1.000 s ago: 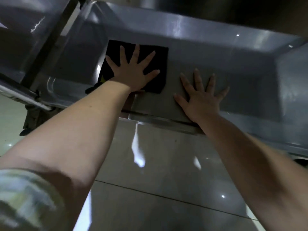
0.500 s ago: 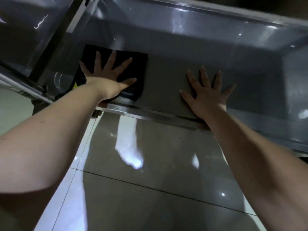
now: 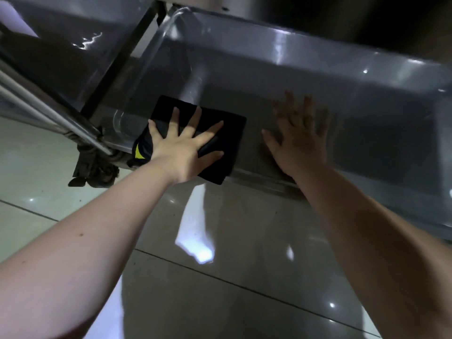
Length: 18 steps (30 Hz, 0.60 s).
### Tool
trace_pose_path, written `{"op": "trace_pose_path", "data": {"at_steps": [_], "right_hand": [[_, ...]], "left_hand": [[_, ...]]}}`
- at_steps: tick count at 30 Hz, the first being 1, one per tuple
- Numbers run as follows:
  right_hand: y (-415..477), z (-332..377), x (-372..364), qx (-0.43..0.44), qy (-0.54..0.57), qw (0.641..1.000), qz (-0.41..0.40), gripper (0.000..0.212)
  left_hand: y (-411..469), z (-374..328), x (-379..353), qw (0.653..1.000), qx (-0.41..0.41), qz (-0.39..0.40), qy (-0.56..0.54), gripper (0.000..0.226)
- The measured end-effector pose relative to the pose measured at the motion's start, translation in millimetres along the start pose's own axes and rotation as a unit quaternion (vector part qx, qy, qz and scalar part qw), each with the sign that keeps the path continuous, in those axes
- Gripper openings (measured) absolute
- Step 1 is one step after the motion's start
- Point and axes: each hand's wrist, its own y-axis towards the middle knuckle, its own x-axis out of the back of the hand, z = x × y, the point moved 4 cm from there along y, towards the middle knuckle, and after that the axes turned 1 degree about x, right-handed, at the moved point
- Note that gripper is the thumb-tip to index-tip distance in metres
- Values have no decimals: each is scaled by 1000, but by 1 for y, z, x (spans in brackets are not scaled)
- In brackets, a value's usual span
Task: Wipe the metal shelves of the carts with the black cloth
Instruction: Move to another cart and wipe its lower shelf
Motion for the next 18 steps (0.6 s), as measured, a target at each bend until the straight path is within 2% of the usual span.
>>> {"op": "trace_pose_path", "data": {"at_steps": [2, 4, 8, 13, 18], "right_hand": [[15, 27, -1, 13, 53, 998, -1, 61], [21, 37, -14, -28, 77, 995, 48, 58], [10, 36, -26, -15, 19, 998, 64, 60], [14, 41, -25, -11, -11, 995, 97, 70], [17, 42, -25, 11, -19, 994, 105, 79]], "left_hand": [[-1, 0, 0, 1000, -1, -6, -1, 65], [-3, 0, 1, 1000, 0, -12, 0, 64], [3, 7, 0, 1000, -5, -29, -6, 62], [58, 51, 19, 999, 33, -13, 3, 65], [100, 67, 31, 999, -2, -24, 22, 66]]}}
